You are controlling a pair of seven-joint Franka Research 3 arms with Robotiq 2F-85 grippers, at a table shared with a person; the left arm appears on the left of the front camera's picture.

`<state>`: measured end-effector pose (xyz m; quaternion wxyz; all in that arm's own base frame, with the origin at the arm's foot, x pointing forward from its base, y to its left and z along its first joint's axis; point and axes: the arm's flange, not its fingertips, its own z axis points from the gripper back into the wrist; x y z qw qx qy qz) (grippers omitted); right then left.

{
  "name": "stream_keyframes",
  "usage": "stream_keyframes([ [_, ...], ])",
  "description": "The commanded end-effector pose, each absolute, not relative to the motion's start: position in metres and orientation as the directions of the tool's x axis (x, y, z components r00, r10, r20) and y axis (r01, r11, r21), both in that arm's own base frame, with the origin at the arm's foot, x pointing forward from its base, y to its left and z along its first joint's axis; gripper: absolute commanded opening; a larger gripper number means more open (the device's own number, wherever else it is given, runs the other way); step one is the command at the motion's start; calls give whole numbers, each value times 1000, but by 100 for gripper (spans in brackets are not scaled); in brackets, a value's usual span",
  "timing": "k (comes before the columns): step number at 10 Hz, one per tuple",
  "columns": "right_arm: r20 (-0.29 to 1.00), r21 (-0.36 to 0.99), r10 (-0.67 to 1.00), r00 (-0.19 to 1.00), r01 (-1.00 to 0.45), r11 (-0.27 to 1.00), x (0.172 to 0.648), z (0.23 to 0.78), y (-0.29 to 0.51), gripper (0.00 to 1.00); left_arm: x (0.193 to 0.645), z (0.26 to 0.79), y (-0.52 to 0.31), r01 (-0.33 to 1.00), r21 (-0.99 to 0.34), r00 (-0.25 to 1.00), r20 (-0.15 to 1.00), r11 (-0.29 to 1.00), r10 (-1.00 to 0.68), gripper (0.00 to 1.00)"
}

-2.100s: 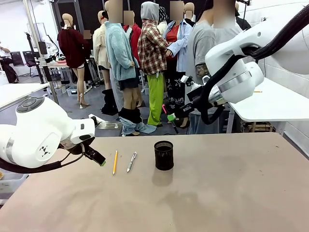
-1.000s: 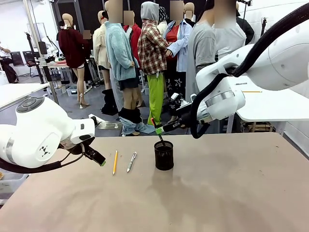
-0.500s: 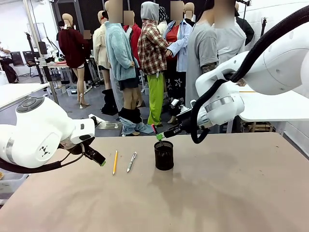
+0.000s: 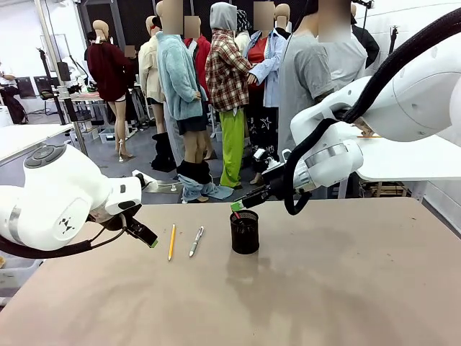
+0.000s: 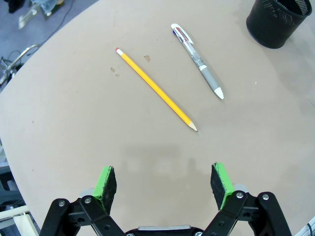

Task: Place the pens into the pen holder.
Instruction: Pick up a writing instrument from the table and place it into the Pen holder.

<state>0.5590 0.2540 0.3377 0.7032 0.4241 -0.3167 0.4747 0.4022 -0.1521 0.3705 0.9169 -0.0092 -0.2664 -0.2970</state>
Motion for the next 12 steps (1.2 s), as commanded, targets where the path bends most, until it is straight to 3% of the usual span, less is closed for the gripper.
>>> stream_keyframes([
  [1,858,268,392,332,-940,211,549,347,239,69,403,371,-151,547,139,683,496,826,-536,100],
  [7,735,158,490,469,-821,548,525,422,150,69,403,371,-151,547,139,683,496,826,-536,100],
  [11,448,79,590,672,-687,723,520,449,116,69,403,371,-151,547,139,683,496,826,-536,100],
  [12,382,78,597,706,-668,740,519,451,114,80,403,371,-151,547,139,683,496,826,-536,100],
])
